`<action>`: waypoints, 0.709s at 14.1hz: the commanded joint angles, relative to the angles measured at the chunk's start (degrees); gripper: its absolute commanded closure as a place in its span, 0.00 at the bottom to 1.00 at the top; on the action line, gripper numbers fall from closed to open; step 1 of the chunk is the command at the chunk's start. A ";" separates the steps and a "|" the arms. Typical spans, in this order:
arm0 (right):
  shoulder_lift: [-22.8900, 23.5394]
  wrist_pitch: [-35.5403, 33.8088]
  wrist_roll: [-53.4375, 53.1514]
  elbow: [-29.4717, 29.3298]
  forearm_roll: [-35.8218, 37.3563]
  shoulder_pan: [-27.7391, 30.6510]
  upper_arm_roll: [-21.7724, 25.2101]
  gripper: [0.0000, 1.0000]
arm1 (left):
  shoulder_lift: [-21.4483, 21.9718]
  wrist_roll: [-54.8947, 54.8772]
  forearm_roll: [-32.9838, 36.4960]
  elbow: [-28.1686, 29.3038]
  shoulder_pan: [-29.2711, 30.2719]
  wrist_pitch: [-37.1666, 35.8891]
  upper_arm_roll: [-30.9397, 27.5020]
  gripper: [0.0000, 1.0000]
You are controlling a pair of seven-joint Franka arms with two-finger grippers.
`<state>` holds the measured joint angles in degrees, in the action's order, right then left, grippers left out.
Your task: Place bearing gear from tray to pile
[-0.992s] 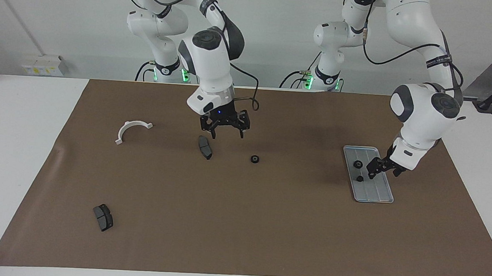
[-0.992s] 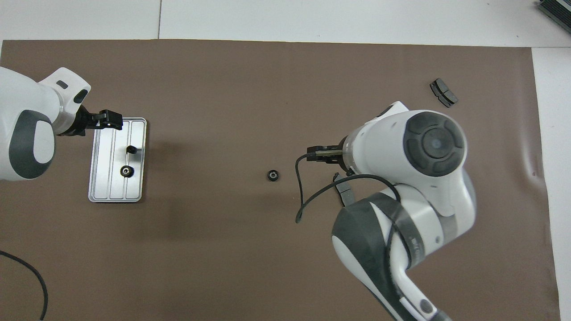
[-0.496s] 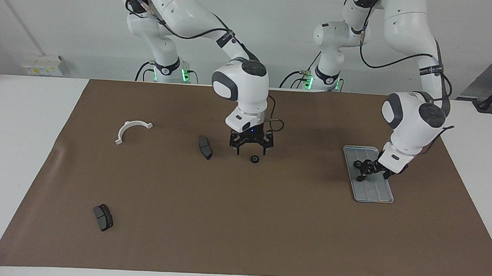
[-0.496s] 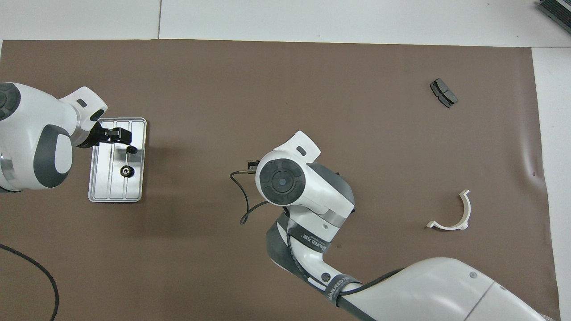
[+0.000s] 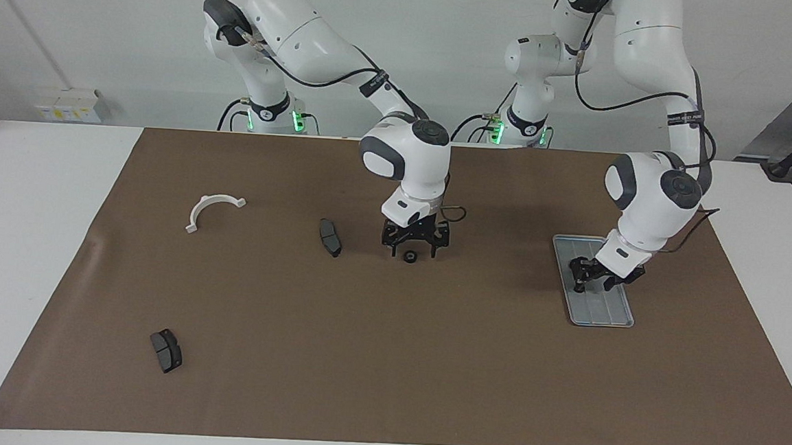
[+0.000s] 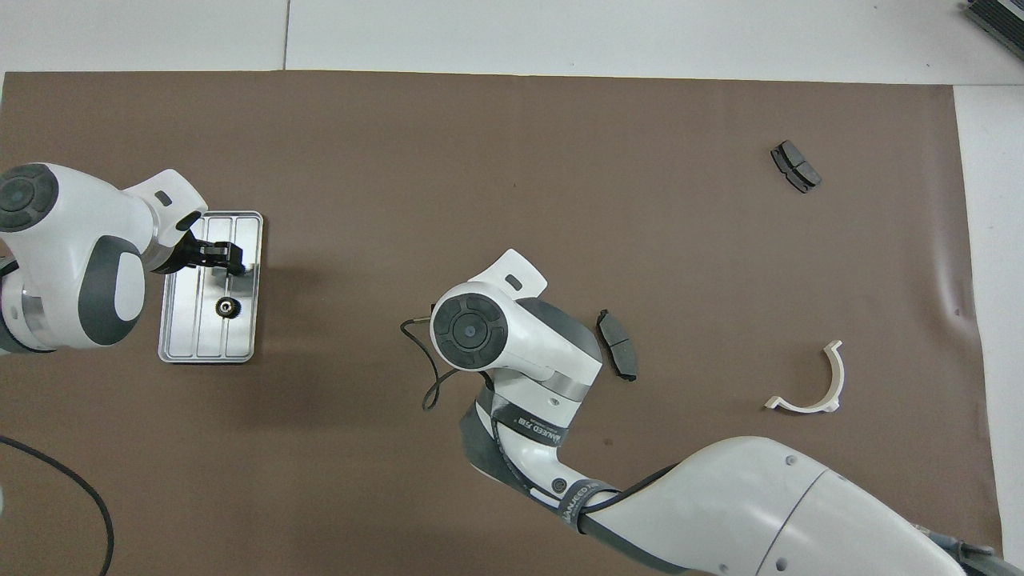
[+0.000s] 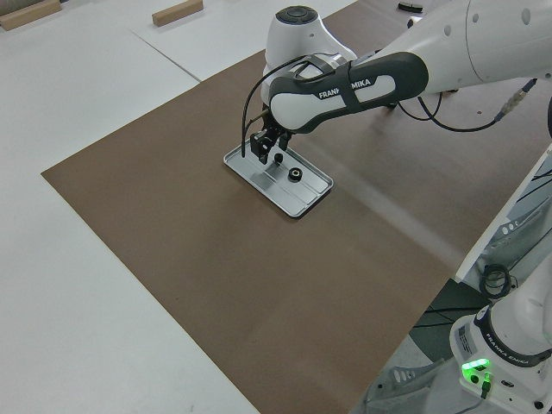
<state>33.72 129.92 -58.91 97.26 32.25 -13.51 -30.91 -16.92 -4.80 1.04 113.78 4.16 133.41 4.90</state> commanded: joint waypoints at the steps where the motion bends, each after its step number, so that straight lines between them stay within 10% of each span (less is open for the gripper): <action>1: 1.00 -1.51 -0.85 -0.24 1.41 0.42 -1.08 0.00 | -0.30 -0.73 0.81 1.35 -0.21 3.25 -0.15 0.42; 10: 1.00 -0.63 -0.94 1.09 1.14 0.59 -1.08 0.37 | -0.92 -0.38 0.81 2.85 -1.35 5.10 -0.15 0.51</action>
<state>34.42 128.74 -58.91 98.01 32.25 -13.88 -30.92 -18.08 -5.05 1.04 114.54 3.40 136.54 5.30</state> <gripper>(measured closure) 0.335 0.493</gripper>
